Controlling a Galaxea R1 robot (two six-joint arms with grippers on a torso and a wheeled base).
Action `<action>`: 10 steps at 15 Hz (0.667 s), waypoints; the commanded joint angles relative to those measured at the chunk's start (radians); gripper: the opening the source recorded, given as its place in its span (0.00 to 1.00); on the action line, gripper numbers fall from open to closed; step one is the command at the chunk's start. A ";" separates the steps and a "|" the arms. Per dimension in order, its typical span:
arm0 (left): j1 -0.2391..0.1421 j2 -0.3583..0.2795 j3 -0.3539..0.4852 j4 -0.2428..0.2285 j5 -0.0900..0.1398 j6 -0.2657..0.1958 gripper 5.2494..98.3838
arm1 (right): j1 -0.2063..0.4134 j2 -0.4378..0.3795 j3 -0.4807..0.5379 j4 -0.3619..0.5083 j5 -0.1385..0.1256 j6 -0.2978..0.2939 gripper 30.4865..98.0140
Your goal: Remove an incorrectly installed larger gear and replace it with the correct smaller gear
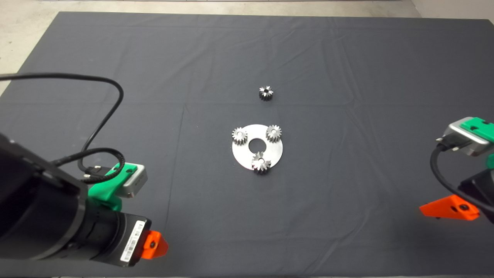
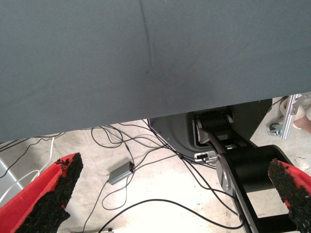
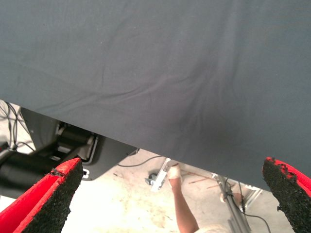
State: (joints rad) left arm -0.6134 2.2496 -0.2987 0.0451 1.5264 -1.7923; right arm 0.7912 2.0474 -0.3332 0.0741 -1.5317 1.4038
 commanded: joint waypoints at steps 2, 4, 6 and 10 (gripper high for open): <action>-0.017 -0.001 0.014 -0.008 0.024 -0.007 1.00 | -0.155 0.211 -0.110 -0.349 -0.053 -0.009 0.99; -0.016 0.000 0.014 -0.008 0.026 -0.007 1.00 | -0.210 0.344 -0.200 -0.406 -0.049 -0.029 0.99; -0.017 -0.001 0.014 -0.008 0.028 -0.007 1.00 | -0.213 0.405 -0.250 -0.467 -0.012 -0.032 0.99; -0.016 -0.001 0.014 -0.007 0.028 -0.004 1.00 | -0.252 0.510 -0.374 -0.507 0.173 -0.091 0.99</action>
State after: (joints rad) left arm -0.6132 2.2496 -0.2983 0.0451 1.5264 -1.7930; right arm 0.5759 2.4722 -0.5975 -0.3656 -1.5019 1.3689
